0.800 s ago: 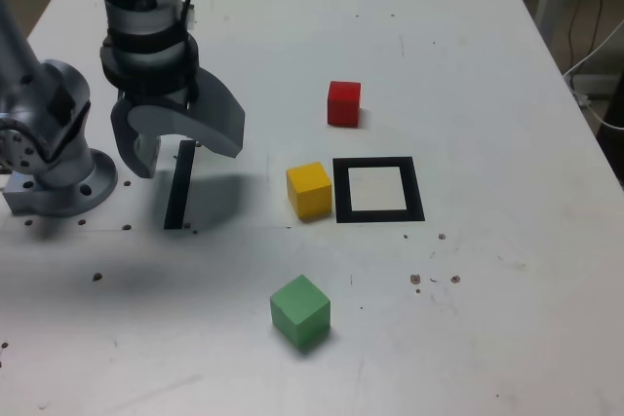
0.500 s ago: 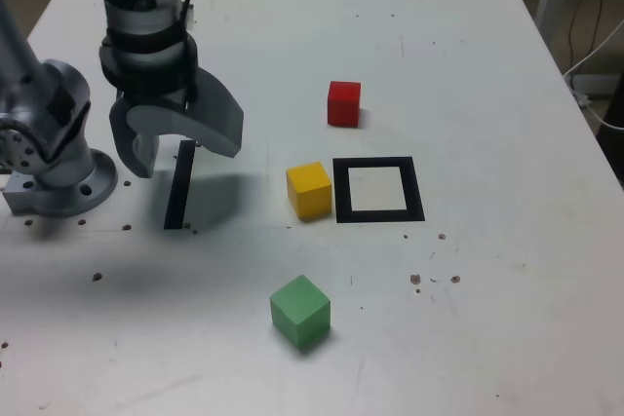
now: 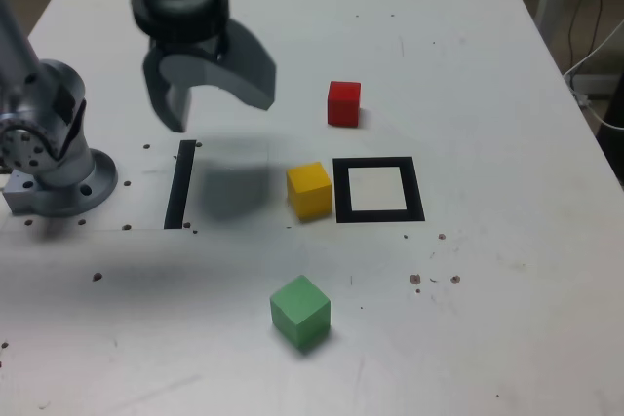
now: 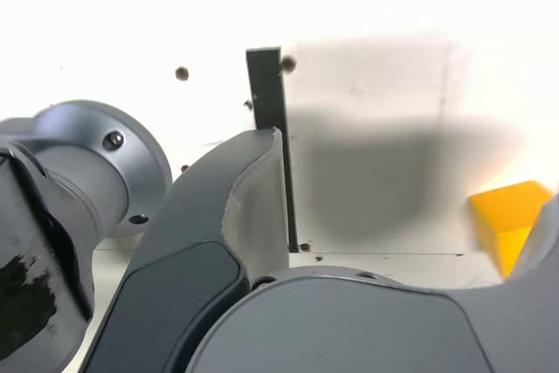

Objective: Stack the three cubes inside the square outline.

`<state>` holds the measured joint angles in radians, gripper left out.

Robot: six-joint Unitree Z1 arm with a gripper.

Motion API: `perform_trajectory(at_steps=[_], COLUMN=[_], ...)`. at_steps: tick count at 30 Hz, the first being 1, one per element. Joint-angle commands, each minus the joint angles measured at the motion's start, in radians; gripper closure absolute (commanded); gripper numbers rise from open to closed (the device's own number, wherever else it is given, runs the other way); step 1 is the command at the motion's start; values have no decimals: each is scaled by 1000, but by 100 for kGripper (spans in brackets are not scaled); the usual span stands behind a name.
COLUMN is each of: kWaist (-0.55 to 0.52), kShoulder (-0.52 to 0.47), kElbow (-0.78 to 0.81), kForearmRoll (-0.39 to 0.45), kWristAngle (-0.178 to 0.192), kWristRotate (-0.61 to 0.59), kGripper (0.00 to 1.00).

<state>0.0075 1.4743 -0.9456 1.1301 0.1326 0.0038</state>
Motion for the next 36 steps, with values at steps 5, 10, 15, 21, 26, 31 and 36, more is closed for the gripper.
perform_trajectory(at_steps=[5,10,15,21,26,31,36], kWaist=[81,122,158,204,237,244,249], kShoulder=[102,211,296,383,444,499,525], kElbow=[-156,-271,-355,-404,-405,-412,-433], kForearmRoll=[49,48,39,33,-3,-52,-68], kWristAngle=[22,31,32,36,44,49,66], kWristRotate=[86,139,165,203,260,332,349], kGripper=[1,2,3,5,8,11,18])
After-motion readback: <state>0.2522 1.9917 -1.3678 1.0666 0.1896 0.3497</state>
